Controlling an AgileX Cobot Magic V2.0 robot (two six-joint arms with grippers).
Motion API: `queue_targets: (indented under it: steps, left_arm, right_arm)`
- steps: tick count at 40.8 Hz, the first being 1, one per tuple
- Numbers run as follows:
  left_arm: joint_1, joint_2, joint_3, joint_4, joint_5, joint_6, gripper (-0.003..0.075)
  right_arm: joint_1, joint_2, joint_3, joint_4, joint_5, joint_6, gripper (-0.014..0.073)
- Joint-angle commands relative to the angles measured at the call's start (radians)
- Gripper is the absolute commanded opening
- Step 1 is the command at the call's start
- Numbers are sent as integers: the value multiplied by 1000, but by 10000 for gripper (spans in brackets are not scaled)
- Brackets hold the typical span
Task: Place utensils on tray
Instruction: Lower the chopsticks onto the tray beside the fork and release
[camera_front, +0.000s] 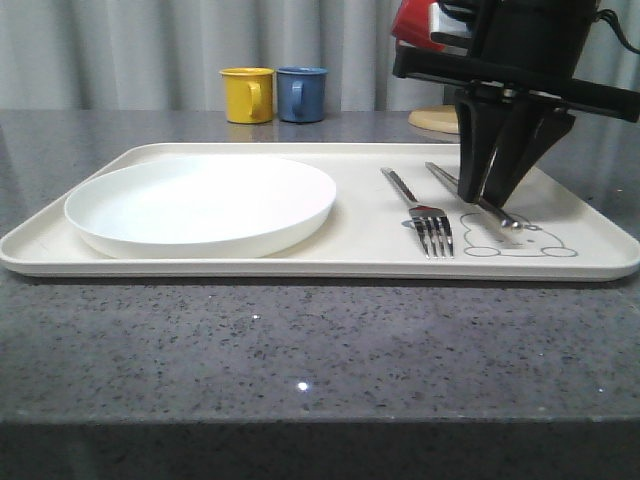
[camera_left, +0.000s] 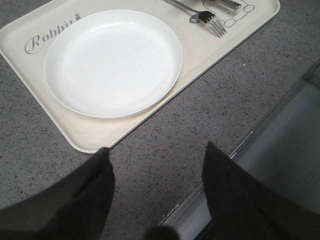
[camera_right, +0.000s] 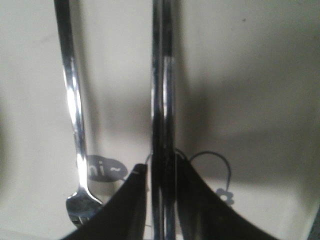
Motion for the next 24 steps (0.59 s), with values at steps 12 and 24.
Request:
queue_targets:
  steps: [12,24]
  left_arm:
    - [-10,-1,-28,2,-73,-9,389]
    - [-10,-1,-28,2,-73,-9,389]
  right_arm:
    - [-2,-115,-50,-37,2,-90,290]
    - [-65,-318,13,-320,7,-131,290]
